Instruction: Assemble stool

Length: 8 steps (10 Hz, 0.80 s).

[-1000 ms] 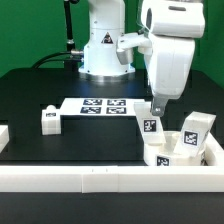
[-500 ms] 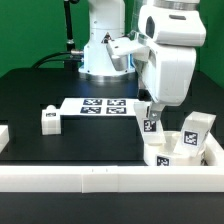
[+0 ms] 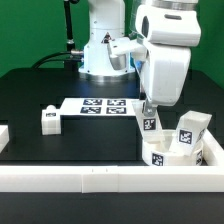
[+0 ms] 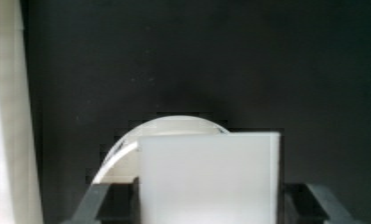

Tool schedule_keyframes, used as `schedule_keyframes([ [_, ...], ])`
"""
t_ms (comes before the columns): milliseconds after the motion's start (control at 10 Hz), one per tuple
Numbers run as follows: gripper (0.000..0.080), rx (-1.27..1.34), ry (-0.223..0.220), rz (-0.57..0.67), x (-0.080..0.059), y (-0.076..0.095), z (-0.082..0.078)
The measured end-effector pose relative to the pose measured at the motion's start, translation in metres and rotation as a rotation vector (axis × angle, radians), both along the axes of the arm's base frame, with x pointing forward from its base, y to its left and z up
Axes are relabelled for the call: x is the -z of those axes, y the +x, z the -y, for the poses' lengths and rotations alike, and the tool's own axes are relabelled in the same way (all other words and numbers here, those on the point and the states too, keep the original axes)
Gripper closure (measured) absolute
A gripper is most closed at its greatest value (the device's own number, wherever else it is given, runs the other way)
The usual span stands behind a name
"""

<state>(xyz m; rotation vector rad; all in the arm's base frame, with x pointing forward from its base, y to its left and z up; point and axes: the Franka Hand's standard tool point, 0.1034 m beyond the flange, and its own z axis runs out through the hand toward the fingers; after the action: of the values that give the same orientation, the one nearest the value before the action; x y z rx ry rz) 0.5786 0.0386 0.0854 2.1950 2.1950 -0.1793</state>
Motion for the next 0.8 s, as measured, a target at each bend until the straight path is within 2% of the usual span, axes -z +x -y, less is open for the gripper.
schedule_keyframes([
  [100,0.0466,0.03,-0.001,0.003,0.0002,0.0,0.0008],
  [300,0.0466,0.411,-0.018,0.041,0.0007,-0.0007,0.0013],
  [800,0.0465,1.051,-0.029,0.104,0.0014,-0.0043,-0.0038],
])
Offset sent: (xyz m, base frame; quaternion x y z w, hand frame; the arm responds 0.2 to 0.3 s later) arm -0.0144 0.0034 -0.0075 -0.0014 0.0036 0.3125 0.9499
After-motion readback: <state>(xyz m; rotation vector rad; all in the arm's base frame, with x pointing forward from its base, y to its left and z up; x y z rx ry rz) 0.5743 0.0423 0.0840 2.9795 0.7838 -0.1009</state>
